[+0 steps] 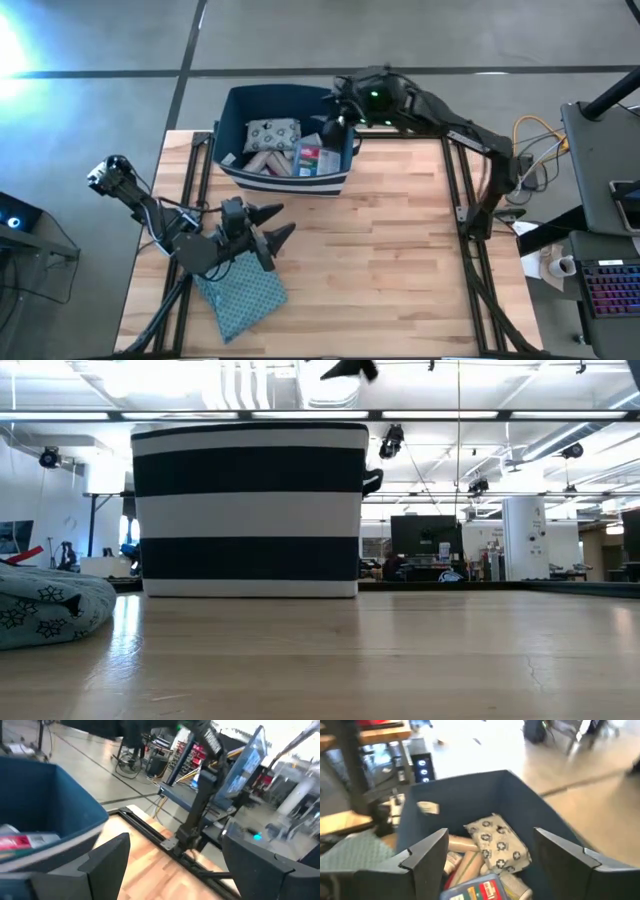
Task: Pick & place medical supplies in basket/bin
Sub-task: Return to Home Position
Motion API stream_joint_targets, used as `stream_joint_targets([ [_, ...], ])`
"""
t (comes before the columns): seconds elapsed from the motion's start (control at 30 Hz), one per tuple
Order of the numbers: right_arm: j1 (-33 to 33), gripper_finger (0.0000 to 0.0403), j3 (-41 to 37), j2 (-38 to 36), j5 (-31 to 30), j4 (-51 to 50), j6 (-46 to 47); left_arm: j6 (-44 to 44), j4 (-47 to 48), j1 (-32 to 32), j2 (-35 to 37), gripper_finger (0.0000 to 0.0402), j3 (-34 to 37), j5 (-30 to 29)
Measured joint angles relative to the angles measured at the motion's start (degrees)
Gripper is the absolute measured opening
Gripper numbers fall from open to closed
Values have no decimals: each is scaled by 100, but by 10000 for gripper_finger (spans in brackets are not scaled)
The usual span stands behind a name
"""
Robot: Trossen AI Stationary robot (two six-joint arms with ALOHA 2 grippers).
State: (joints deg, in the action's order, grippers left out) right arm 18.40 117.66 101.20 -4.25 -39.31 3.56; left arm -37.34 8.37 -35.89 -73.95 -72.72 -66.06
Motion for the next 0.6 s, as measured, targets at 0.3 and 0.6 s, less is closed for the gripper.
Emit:
stream_joint_targets([
  [0.3, -119, 274, 82, -831, -17, -1662, 434, 1033, -116, 1049, 413, 296, 204, 2312],
  [0.6, -686, 282, -1323, -2123, 1136, -2340, 49, 1969, -1832, 2790, 524, 296, 888, 6539],
])
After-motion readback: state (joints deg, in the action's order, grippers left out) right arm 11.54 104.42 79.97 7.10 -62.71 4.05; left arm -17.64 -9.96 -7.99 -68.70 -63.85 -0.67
